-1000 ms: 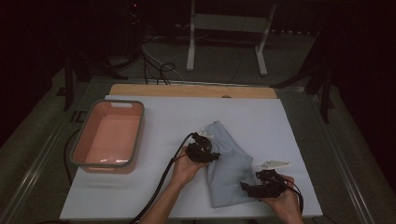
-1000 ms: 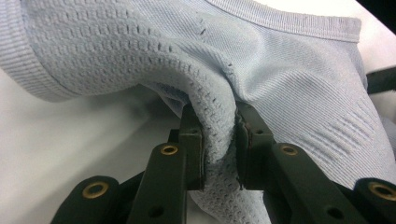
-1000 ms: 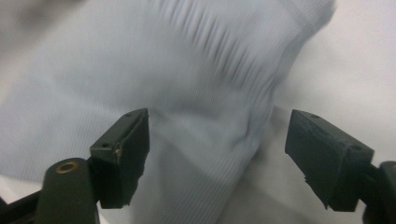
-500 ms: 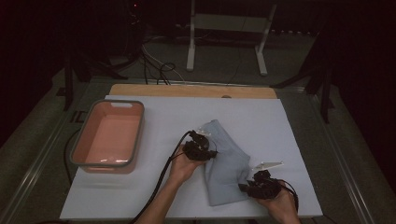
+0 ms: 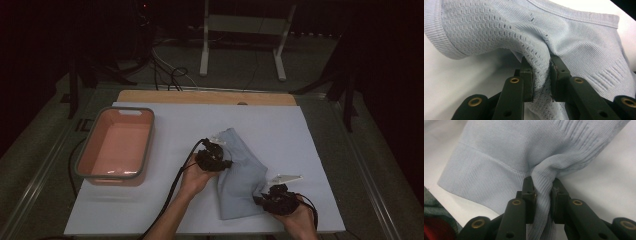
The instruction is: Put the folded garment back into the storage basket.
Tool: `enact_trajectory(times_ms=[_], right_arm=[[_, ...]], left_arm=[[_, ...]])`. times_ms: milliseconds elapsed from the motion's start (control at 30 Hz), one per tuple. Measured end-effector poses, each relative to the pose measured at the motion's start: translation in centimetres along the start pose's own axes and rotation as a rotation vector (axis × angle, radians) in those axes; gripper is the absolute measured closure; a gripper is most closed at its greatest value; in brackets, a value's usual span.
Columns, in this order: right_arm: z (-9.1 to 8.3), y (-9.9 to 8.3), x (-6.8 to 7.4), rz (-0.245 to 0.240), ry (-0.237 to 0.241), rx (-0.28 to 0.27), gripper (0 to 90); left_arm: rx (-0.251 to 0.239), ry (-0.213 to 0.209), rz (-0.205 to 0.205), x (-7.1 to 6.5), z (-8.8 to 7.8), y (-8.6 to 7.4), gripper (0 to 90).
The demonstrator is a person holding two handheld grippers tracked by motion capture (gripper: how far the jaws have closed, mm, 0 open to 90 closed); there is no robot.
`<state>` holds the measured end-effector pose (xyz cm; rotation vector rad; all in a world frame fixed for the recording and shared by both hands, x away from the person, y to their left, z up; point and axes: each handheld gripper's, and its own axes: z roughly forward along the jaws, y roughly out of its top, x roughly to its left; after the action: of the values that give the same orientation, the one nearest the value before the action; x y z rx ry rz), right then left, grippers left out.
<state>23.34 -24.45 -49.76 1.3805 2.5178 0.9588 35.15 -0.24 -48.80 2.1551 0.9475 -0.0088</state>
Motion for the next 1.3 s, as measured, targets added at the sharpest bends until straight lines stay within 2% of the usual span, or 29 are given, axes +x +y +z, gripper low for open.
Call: enact_trajectory(times_ms=[100, 833, 1300], right_arm=[[-0.3, 0.1, 0.3, -0.007, 0.001, -0.021, 77.2], [-0.6, 0.4, 1.2, -0.042, -0.009, -0.073, 77.2], [-0.7, 1.0, 2.0, -0.051, -0.005, -0.109, 77.3]], left_arm=[[-0.010, -0.003, -0.012, 0.1, -0.2, 0.1, 76.2], [-0.011, 0.014, 0.018, -0.1, -1.2, 0.9, 76.2], [-0.011, 0.028, 0.037, -0.1, -2.3, 1.5, 76.2]])
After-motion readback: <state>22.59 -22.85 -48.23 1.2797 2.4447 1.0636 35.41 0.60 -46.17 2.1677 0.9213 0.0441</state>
